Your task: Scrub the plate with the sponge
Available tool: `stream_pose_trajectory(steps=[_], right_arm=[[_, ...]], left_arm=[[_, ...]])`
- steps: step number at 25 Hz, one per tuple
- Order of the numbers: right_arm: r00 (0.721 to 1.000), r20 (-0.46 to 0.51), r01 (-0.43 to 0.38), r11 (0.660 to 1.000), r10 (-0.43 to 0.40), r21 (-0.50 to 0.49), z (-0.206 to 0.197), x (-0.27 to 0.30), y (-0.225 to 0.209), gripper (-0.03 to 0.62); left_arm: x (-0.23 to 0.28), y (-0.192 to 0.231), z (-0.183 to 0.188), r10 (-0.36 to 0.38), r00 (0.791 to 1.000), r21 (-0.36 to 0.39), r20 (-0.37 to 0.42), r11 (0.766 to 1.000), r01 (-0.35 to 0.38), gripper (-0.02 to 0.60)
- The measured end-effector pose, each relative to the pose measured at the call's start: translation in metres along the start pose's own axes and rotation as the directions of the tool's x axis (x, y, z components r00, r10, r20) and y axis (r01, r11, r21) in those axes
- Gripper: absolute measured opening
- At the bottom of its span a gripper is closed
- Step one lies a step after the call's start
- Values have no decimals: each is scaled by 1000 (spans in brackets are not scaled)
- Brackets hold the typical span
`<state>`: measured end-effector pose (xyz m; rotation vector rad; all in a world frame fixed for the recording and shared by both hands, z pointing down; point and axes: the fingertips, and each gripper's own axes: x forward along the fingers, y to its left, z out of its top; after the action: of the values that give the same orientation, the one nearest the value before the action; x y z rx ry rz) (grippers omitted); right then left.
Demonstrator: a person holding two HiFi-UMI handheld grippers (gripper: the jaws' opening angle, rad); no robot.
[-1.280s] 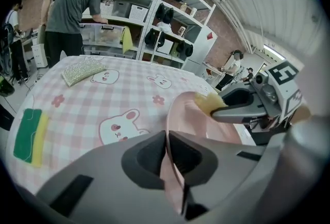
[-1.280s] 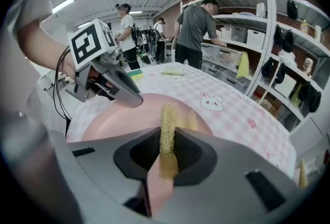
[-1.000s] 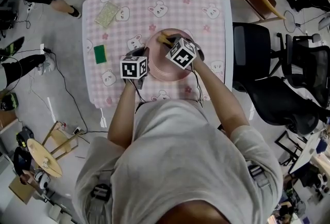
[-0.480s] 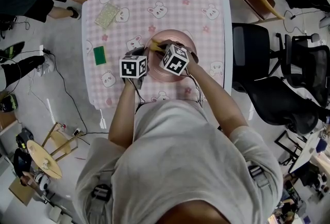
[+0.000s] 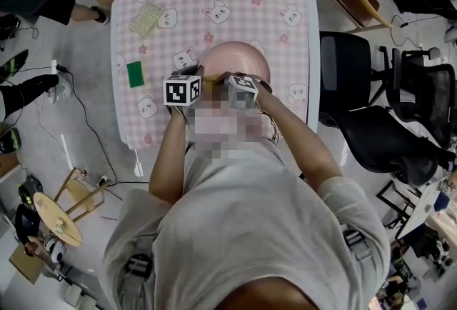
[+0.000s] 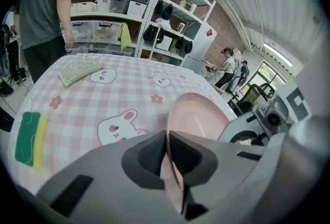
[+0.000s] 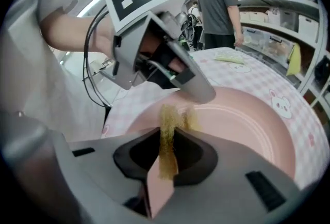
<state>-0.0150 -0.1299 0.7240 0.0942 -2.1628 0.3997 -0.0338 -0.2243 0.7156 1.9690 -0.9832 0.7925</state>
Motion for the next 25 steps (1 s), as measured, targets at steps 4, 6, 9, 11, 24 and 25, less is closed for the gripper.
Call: stream_pose_trajectory(steps=[4,6,9,11,24,25], right_arm=[[990,-78,-122,992,120,-14,-20,-1,31,69],[983,-114,-149,989,146,-21,-30,-3,39,69],[971,-165,-181,983,174,-27,-40,-8,49,69],[961,-192,-208,978,200,-20,-46,-12,56,69],[921,-325,-197,976,217,95,-105,-41,40,69],[925,-304,-198,973,227,123,-101,-44,40,69]], left_arm=[[-1,-2,-1,8,1000,-9,-1,1000,-8,27],[1,0,-5,5,1000,-13,-10,1000,-5,26],[-1,-1,-3,-1,1000,-4,-1,1000,1,26],[-2,-1,-2,-4,1000,-3,-1,1000,4,26],[0,-3,-14,7,1000,-40,-13,999,-8,26],[1,-3,-15,5,1000,-40,-13,999,-6,26]])
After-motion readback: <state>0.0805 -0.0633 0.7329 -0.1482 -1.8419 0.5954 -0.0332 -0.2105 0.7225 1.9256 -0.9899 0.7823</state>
